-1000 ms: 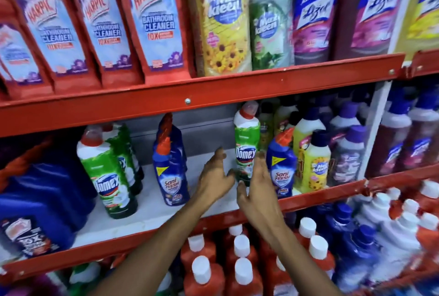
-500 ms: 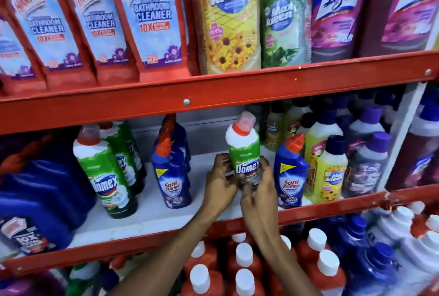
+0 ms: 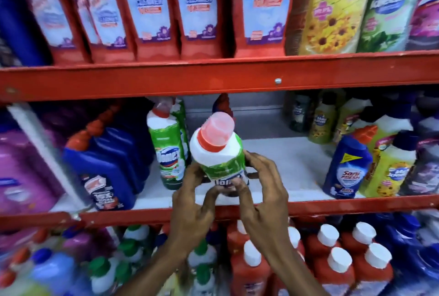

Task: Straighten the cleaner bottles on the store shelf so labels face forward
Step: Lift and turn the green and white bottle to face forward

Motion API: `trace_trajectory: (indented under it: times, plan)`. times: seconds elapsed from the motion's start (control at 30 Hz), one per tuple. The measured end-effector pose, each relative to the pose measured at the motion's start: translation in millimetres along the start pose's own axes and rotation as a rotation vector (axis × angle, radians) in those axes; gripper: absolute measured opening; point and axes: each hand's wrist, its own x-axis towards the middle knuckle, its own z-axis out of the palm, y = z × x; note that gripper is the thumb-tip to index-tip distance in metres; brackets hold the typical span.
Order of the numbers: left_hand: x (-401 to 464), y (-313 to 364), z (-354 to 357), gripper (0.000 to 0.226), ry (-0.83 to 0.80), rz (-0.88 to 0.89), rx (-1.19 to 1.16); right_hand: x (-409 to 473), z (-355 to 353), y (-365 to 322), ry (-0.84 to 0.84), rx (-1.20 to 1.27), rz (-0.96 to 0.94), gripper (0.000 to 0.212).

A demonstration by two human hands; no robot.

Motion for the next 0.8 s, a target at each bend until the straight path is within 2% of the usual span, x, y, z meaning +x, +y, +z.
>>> trace_trajectory:
  times: [0.23,0.43,0.63,0.8]
  plan:
    - [13.7,-22.9,-74.5,0.056,0.005,-0.013,0.121,6.4,80.0,-27.8,-0.182,0.049,0.030,0.037]
    - [22.4,-52.1,-96.3,0.063,-0.105,-0.051,0.246,11.5,122.9,-15.3,-0.256,-0.059,0.131,0.036]
    - [24.7,-64.1,-94.4,0.060,-0.103,-0.134,0.282,12.4,130.9,-10.9,-0.286,-0.124,0.159,0.037]
    - [18.9,-57.8,-88.8,0.075,-0.089,-0.112,0.297,6.5,117.1,-9.9,-0.343,-0.249,0.135,0.049]
